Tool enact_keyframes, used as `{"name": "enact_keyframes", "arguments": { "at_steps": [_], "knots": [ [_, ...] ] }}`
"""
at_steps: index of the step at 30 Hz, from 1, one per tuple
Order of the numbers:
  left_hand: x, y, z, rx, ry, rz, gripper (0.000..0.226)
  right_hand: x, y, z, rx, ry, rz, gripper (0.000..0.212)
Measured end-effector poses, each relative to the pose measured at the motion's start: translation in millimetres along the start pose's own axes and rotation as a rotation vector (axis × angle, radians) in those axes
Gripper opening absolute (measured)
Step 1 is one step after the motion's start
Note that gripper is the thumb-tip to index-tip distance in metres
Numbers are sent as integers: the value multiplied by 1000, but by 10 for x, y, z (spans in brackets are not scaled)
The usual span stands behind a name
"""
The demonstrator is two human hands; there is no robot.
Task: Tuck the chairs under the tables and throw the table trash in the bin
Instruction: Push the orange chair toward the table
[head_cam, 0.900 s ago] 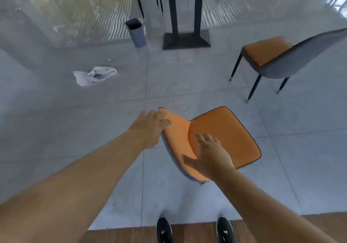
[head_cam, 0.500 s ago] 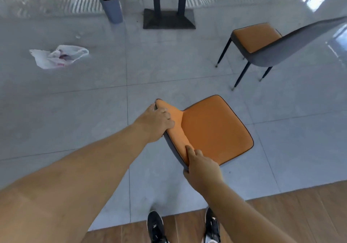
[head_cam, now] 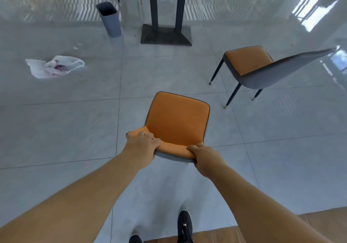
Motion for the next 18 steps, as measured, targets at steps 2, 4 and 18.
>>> {"name": "enact_keyframes", "arguments": {
  "at_steps": [2,4,18],
  "knots": [
    [-106,-83,-49,21,-48,-22,33,-250,-162,35,-9,-32,-1,50],
    [-239,-138,-143,65,-88,-29,39,-515,-321,60,-2,-69,8,47],
    [-1292,-530,-1211,209,-190,43,42,-2042,-1251,-112,90,-152,18,42]
  ]
}}
Point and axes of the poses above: each hand's wrist, its own x-axis away from the middle knuckle, its own y-axis out of the palm, z = x × y, the point moved 1 cm from there along -x, towards the middle knuckle, and after that the axes turned 2 degrees about y, right-handed, at the moved point
